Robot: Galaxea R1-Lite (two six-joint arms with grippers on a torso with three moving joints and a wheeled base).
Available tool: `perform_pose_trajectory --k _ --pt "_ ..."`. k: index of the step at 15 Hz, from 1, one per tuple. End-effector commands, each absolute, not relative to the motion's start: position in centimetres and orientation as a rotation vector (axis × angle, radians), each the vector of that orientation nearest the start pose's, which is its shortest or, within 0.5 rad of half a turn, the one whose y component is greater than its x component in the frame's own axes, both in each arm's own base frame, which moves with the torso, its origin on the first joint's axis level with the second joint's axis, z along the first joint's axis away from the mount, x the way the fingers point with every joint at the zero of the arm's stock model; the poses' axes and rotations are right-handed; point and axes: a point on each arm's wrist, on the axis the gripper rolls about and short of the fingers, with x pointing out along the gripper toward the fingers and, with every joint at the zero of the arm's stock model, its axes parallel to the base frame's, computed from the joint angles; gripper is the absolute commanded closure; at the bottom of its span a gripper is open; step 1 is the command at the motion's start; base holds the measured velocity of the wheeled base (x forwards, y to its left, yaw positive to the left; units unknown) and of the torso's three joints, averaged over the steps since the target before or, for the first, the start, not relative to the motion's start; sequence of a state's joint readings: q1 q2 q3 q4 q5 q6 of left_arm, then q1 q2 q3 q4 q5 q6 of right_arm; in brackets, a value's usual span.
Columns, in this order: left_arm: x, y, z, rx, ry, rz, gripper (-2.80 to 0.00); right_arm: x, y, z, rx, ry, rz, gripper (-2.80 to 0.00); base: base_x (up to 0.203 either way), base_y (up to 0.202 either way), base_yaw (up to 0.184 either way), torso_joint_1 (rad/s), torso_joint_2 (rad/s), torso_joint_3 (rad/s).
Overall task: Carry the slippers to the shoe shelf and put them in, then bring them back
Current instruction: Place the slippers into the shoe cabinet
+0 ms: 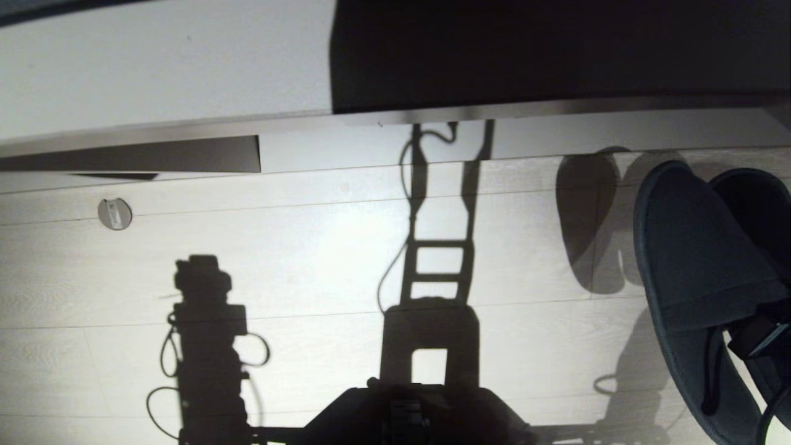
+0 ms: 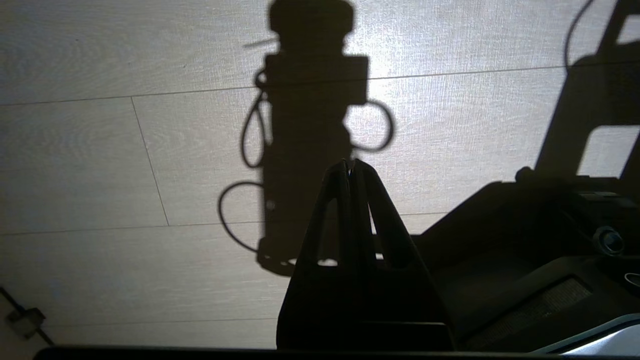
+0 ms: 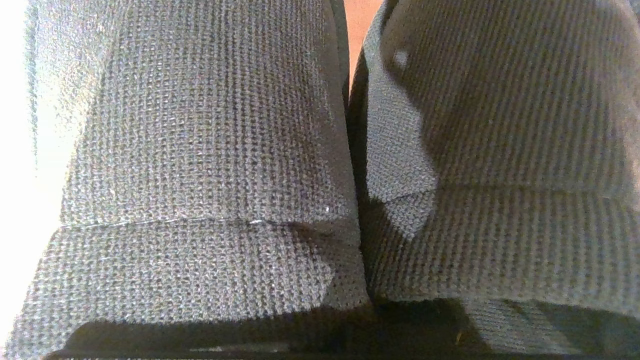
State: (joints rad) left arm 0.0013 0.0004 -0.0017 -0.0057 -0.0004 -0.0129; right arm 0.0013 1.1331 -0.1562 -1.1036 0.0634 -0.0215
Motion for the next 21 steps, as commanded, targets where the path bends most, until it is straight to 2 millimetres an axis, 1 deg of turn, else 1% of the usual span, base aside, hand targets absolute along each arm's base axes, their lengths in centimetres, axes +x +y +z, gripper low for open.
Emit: perform_pose_trajectory --k 1,4,8,10,12,14,16,17,18,20,21 --pt "-2.3 0.0 7.7 -0.014 -0.007 0.001 0.0 15.6 0.3 17.6 -0.031 -0.123 0.072 0.0 0.0 0.0 0.0 0.0 0.0 0.0" --pt "-2.3 0.0 7.7 -0.014 -0.008 0.001 0.0 17.4 0.3 17.7 -0.038 -0.176 0.074 0.0 0.0 0.0 0.0 0.0 0.0 0.0" --pt "-2.3 0.0 7.7 -0.014 -0.008 0.001 0.0 19.8 0.4 20.0 -0.044 -0.266 0.073 0.0 0.0 0.0 0.0 0.0 0.0 0.0" --pt "-2.3 0.0 7.7 -0.014 -0.006 0.001 0.0 20.6 0.3 20.4 -0.044 -0.277 0.071 0.0 0.0 0.0 0.0 0.0 0.0 0.0" --pt "-2.3 0.0 7.7 -0.014 -0.008 0.001 0.0 22.4 0.3 22.3 -0.048 -0.349 0.067 0.0 0.0 0.0 0.0 0.0 0.0 0.0" --pt "-2.3 0.0 7.7 -0.014 -0.007 0.001 0.0 23.3 0.3 22.9 -0.053 -0.378 0.064 0.0 0.0 0.0 0.0 0.0 0.0 0.0" --pt "-2.3 0.0 7.7 -0.014 -0.008 0.001 0.0 24.6 0.2 24.5 -0.056 -0.437 0.06 0.0 0.0 0.0 0.0 0.0 0.0 0.0" --pt "-2.3 0.0 7.7 -0.014 -0.007 0.002 0.0 25.4 0.2 24.9 -0.057 -0.451 0.058 0.0 0.0 0.0 0.0 0.0 0.0 0.0" --pt "-2.3 0.0 7.7 -0.014 -0.008 0.003 0.0 26.0 0.2 25.0 -0.058 -0.456 0.058 0.0 0.0 0.0 0.0 0.0 0.0 0.0" --pt "-2.3 0.0 7.7 -0.014 -0.008 0.003 0.0 26.1 0.2 25.0 -0.059 -0.458 0.058 0.0 0.0 0.0 0.0 0.0 0.0 0.0" --pt "-2.3 0.0 7.7 -0.014 -0.008 0.003 0.0 26.5 0.2 25.1 -0.062 -0.464 0.057 0.0 0.0 0.0 0.0 0.0 0.0 0.0"
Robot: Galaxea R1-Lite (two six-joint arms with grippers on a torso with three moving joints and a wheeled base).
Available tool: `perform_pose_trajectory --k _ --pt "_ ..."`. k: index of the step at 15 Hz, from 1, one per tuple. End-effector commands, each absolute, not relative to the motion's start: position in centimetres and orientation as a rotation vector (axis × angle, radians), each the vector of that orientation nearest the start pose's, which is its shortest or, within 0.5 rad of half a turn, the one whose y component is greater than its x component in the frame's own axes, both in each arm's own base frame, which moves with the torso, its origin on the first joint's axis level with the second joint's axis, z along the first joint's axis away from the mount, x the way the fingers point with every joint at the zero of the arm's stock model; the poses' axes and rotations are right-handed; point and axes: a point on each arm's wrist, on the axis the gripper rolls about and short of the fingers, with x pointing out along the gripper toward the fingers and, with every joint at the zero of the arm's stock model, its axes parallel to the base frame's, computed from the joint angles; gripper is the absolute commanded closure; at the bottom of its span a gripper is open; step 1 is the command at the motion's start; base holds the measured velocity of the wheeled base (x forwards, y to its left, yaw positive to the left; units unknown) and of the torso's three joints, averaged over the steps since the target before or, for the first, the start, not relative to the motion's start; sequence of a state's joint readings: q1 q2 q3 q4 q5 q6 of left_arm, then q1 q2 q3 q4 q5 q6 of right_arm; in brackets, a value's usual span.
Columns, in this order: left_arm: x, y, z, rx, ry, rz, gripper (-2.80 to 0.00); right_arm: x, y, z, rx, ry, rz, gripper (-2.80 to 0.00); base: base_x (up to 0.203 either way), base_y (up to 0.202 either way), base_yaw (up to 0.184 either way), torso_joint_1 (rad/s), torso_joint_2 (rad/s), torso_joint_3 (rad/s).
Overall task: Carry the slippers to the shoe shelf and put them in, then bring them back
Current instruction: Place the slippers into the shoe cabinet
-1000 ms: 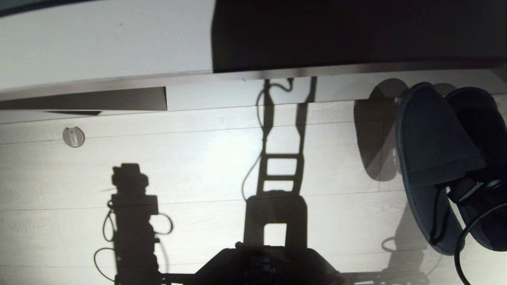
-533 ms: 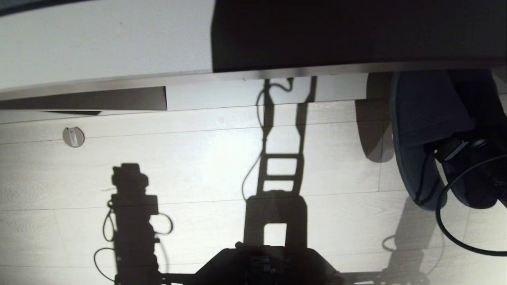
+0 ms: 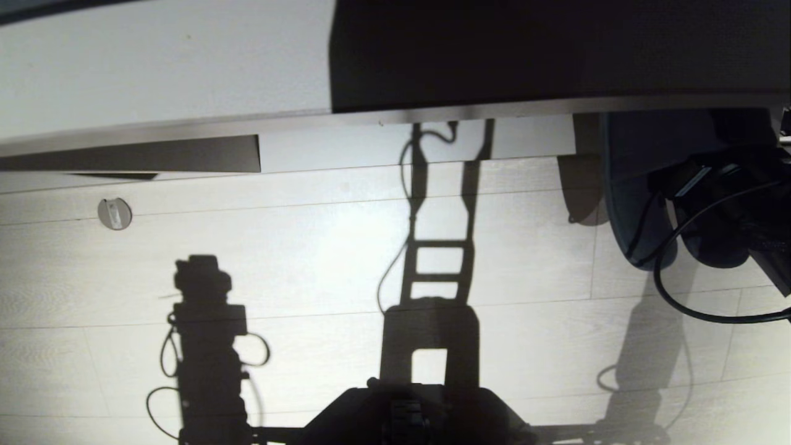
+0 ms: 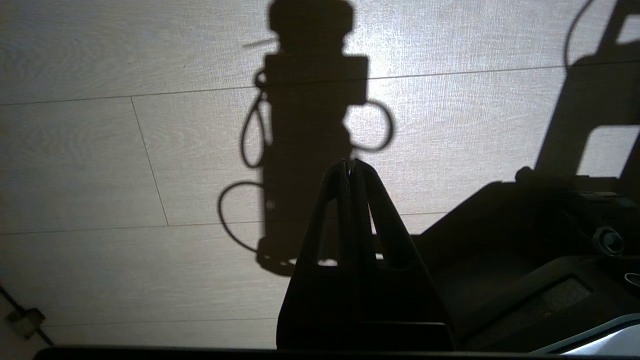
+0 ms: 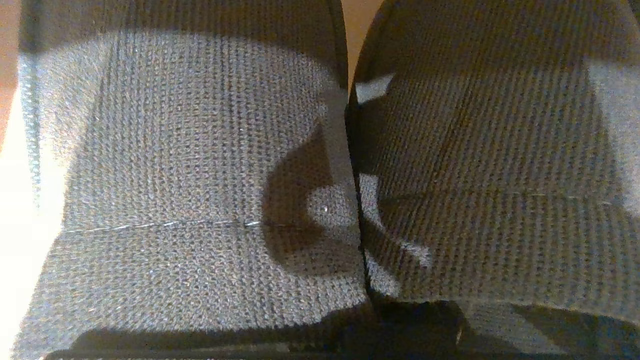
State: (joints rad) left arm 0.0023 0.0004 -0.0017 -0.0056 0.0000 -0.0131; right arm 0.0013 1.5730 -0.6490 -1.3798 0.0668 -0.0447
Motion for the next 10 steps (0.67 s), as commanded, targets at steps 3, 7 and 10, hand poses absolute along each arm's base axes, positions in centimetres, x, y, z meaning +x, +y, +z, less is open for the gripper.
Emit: perform_pose_trajectory --k 3,7,10 --pt "-2.3 0.0 7.7 -0.014 -0.007 0.001 0.0 28.2 0.2 25.9 -0.077 -0.513 0.052 0.0 0.0 0.0 0.0 0.0 0.0 0.0" --pt "-2.3 0.0 7.7 -0.014 -0.006 0.002 0.0 29.8 0.1 26.5 -0.098 -0.548 0.042 0.0 0.0 0.0 0.0 0.0 0.0 0.0" --pt "-2.3 0.0 7.7 -0.014 -0.006 0.002 0.0 31.0 0.0 27.3 -0.109 -0.584 0.035 0.0 0.0 0.0 0.0 0.0 0.0 0.0"
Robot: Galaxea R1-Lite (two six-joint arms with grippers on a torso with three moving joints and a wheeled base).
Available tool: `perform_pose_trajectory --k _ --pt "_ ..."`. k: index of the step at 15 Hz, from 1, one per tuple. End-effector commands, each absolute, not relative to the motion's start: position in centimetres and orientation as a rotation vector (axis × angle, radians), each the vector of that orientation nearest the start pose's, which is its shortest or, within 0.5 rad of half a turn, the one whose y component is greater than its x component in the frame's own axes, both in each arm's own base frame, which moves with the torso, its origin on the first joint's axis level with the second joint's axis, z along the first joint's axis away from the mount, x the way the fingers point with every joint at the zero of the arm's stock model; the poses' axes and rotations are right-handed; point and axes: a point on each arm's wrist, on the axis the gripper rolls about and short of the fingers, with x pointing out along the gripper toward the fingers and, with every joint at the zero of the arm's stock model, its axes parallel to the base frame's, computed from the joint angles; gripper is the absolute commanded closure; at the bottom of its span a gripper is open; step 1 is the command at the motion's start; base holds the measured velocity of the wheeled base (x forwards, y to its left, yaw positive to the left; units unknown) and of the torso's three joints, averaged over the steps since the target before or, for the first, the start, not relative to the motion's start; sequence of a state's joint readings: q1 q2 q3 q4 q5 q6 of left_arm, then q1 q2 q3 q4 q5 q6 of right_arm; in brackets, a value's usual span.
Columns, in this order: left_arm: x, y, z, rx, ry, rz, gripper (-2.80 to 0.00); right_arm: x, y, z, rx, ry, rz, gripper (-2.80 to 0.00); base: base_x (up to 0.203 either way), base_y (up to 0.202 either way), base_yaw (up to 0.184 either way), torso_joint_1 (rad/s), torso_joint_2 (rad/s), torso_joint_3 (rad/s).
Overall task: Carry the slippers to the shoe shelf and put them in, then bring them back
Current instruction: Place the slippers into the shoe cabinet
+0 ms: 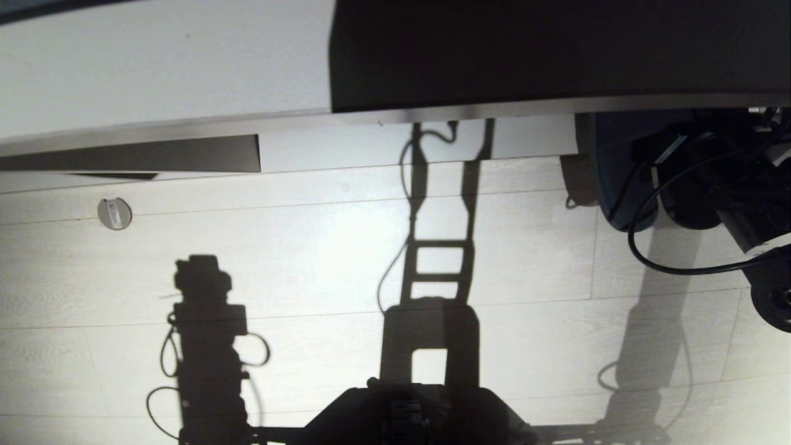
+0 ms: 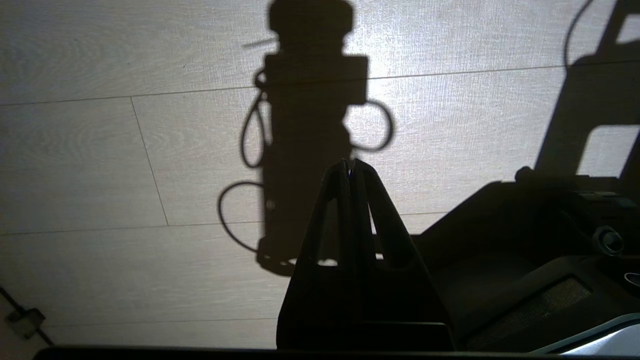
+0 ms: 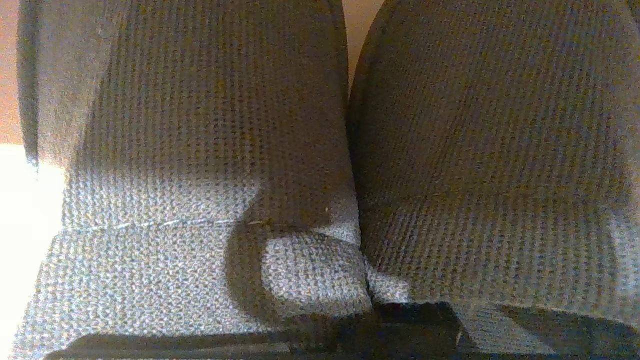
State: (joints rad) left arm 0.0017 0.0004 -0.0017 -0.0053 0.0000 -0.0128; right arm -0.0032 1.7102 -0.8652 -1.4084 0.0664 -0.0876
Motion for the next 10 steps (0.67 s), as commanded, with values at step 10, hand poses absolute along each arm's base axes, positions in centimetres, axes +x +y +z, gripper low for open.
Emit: perform_pose_trajectory --k 10 --pt "-2.3 0.0 7.7 -0.014 -0.007 0.002 0.0 32.9 -0.4 28.9 -0.11 -0.648 0.013 0.0 0.0 0.0 0.0 0.0 0.0 0.0"
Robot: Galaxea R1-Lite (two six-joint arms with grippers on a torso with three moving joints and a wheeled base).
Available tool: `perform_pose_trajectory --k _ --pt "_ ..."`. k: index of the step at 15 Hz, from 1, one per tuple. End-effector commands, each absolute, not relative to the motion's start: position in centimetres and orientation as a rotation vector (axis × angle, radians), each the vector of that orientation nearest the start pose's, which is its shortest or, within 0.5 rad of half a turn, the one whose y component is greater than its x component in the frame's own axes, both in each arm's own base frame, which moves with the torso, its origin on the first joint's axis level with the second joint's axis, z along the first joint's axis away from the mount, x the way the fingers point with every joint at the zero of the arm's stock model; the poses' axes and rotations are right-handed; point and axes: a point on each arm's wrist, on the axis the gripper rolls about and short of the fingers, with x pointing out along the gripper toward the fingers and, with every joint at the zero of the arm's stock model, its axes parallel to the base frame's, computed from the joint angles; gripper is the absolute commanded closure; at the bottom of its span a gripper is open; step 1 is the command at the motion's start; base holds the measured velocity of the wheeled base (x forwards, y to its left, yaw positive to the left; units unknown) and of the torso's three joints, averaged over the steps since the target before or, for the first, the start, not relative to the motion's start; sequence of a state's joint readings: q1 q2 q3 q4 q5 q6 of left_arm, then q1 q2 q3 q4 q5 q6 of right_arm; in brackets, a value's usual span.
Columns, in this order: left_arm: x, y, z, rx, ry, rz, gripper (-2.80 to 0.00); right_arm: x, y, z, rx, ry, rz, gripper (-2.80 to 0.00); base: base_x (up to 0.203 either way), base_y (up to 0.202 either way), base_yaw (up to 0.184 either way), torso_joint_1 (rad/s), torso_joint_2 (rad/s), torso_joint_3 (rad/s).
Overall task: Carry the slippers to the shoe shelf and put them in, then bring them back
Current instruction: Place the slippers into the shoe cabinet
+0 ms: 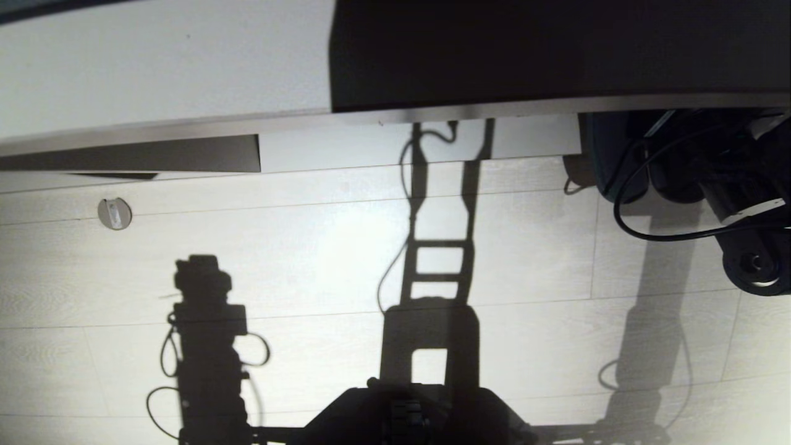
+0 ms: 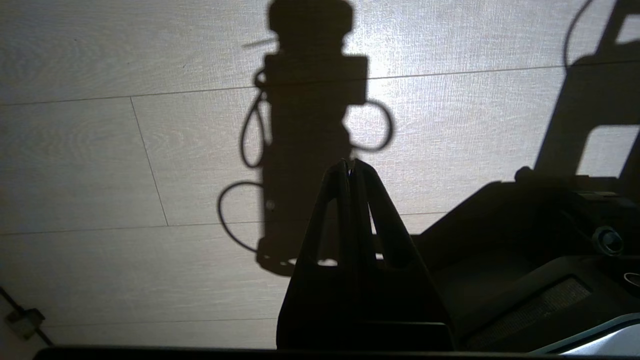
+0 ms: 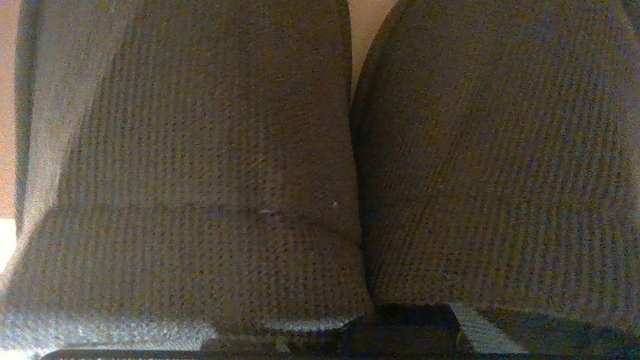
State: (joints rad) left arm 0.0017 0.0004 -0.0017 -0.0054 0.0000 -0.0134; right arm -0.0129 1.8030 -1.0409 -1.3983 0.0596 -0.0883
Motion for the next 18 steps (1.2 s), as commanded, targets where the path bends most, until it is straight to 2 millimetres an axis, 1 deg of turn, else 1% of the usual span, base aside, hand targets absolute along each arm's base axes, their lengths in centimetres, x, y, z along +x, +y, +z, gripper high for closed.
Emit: perform_pose_trajectory --k 1,5,6,15,18 --pt "-2.3 0.0 7.7 -0.014 -0.008 0.003 0.0 33.0 -0.4 28.9 -0.109 -0.647 0.013 0.0 0.0 0.0 0.0 0.0 0.0 0.0" --pt "-2.3 0.0 7.7 -0.014 -0.008 0.001 0.0 32.9 -0.4 28.9 -0.107 -0.638 0.014 0.0 0.0 0.0 0.0 0.0 0.0 0.0" --pt "-2.3 0.0 7.7 -0.014 -0.006 0.001 0.0 32.9 -0.4 29.0 -0.107 -0.635 0.014 -2.8 0.0 0.0 0.0 0.0 0.0 0.0" --pt "-2.3 0.0 7.7 -0.014 -0.008 0.001 0.0 32.3 -0.4 29.3 -0.103 -0.624 0.016 -2.8 0.0 0.0 0.0 0.0 0.0 0.0" --pt "-2.3 0.0 7.7 -0.014 -0.008 0.001 0.0 31.8 -0.4 29.7 -0.104 -0.633 0.014 -2.8 0.0 0.0 0.0 0.0 0.0 0.0"
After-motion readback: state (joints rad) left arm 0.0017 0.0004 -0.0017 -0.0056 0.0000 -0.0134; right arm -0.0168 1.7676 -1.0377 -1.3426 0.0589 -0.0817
